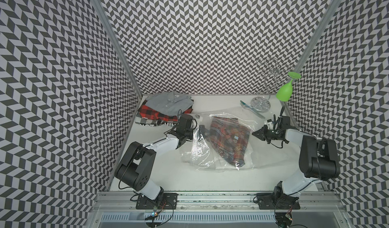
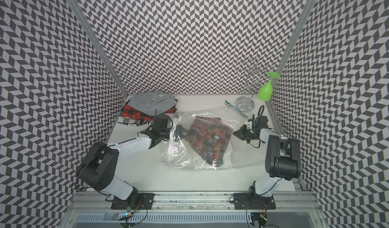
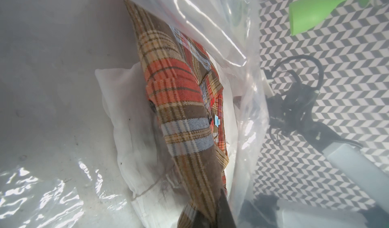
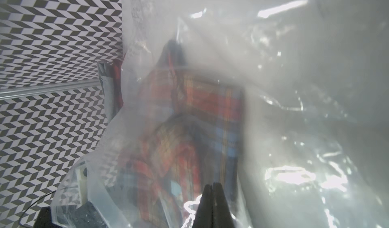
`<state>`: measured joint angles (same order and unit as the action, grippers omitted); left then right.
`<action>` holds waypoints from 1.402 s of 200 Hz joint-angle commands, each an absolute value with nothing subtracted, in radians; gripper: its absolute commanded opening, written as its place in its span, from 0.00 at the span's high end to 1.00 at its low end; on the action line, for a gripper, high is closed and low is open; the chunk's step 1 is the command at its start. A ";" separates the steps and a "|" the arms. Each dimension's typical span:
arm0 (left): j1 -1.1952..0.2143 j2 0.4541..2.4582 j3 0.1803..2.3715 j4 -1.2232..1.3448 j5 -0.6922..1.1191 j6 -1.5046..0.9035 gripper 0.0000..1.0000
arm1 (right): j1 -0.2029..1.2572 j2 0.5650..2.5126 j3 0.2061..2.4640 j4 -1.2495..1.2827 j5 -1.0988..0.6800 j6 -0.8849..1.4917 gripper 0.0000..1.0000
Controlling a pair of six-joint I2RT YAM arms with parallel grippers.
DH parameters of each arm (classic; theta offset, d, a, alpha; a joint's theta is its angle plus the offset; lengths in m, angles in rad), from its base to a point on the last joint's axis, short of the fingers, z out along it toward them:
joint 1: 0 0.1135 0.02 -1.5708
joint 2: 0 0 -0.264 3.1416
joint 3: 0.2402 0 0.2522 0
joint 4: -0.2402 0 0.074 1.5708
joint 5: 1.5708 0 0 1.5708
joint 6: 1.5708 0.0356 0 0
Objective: Take the shirt out of the vacuum bag
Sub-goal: Take out the shirt from the vacuum bag.
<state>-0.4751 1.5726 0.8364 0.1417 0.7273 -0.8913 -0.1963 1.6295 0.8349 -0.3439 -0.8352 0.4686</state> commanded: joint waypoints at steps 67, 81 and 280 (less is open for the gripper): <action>-0.469 1.604 0.854 0.212 0.770 -0.894 1.00 | -0.083 1.471 0.664 -0.433 -0.731 0.470 1.00; -0.471 1.603 0.854 0.210 0.769 -0.892 1.00 | -0.060 1.485 0.676 -0.432 -0.716 0.471 1.00; -0.220 1.157 0.671 -0.052 0.802 -0.886 1.00 | -0.036 1.600 0.557 -0.255 -0.411 0.698 1.00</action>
<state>-0.2638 1.2366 0.6830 -0.0006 0.7635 -0.9283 -0.0349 1.5486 0.6052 -0.2260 -0.6025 0.6552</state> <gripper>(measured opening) 0.074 0.048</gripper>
